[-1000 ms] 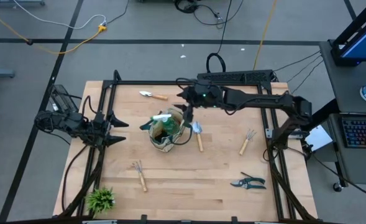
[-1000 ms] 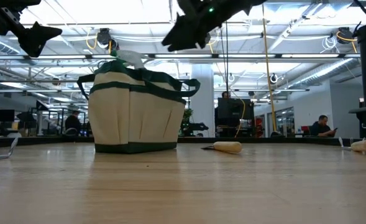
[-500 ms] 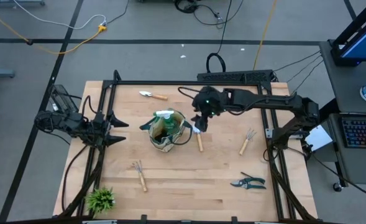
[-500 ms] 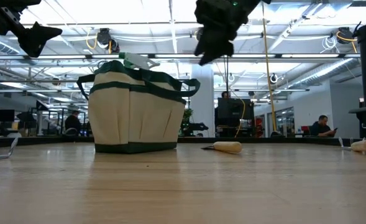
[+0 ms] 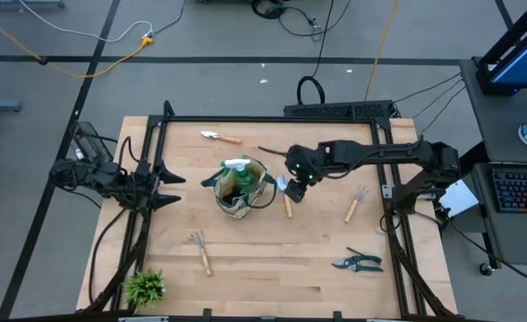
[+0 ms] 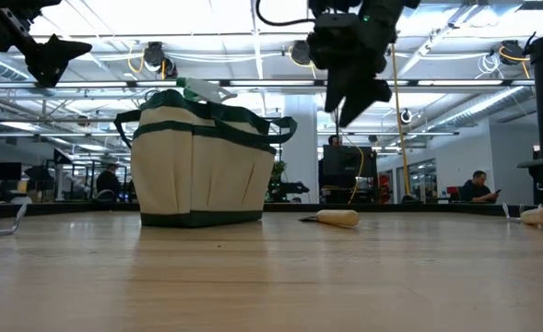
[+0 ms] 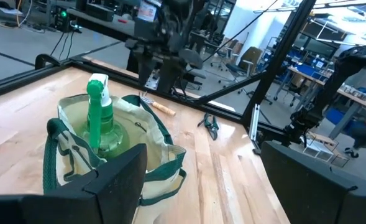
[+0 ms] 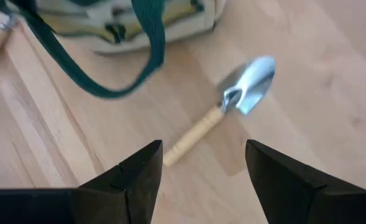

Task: Pick & Place Garden tools in Gardening bag
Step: Put the brown bottom trowel into the green gardening bag

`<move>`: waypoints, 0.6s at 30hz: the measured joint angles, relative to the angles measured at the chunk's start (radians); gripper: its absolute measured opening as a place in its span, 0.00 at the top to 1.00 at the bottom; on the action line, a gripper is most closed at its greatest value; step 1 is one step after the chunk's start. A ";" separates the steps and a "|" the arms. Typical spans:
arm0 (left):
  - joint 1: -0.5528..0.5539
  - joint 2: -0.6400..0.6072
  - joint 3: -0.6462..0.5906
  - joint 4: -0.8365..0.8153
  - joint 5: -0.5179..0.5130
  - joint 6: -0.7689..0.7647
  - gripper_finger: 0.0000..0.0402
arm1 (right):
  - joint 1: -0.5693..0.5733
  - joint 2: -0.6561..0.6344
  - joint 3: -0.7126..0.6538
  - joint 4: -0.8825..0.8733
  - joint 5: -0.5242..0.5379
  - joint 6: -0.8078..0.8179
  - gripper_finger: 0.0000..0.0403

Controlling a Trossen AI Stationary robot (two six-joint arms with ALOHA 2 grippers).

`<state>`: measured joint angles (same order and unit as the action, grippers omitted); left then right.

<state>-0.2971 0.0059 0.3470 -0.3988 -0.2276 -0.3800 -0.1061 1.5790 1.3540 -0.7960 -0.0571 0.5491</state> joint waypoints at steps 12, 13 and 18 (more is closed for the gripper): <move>0.000 0.000 0.000 0.000 0.000 0.008 0.19 | 0.033 0.000 -0.134 0.105 0.000 0.169 0.44; 0.000 0.000 0.000 0.000 0.000 0.008 0.19 | 0.035 0.000 -0.148 0.120 0.000 0.184 0.44; 0.000 0.000 0.000 0.000 0.000 0.005 0.19 | 0.036 0.000 -0.209 0.203 -0.019 0.264 0.44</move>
<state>-0.2970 0.0059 0.3470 -0.3992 -0.2276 -0.3752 -0.0699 1.5791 1.1445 -0.5928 -0.0760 0.8134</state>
